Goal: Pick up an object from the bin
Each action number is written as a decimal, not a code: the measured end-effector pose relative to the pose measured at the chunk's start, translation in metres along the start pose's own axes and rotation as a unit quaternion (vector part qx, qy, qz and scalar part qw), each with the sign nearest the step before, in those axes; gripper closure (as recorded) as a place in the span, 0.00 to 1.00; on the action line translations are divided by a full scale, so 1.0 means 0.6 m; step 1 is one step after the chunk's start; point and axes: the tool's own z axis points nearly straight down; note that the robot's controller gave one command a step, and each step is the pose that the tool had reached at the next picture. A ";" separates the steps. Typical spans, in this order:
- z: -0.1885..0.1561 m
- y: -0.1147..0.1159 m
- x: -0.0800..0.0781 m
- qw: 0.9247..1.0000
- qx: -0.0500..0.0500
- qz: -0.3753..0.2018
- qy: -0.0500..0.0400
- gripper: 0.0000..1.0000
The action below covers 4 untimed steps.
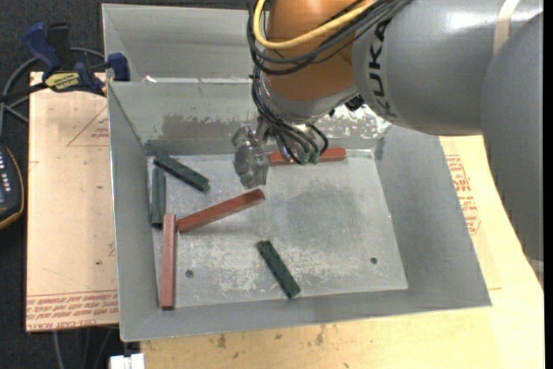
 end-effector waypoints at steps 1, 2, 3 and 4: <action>0.009 0.000 0.002 1.000 0.000 0.000 0.004 0.00; 0.241 -0.070 -0.034 1.000 0.000 -0.028 0.008 0.00; 0.232 -0.068 -0.038 1.000 0.000 -0.029 0.004 1.00; -0.001 -0.019 -0.032 1.000 -0.001 -0.009 -0.001 1.00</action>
Offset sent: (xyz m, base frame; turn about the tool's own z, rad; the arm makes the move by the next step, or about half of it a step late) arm 0.0000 0.0000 0.0000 0.0000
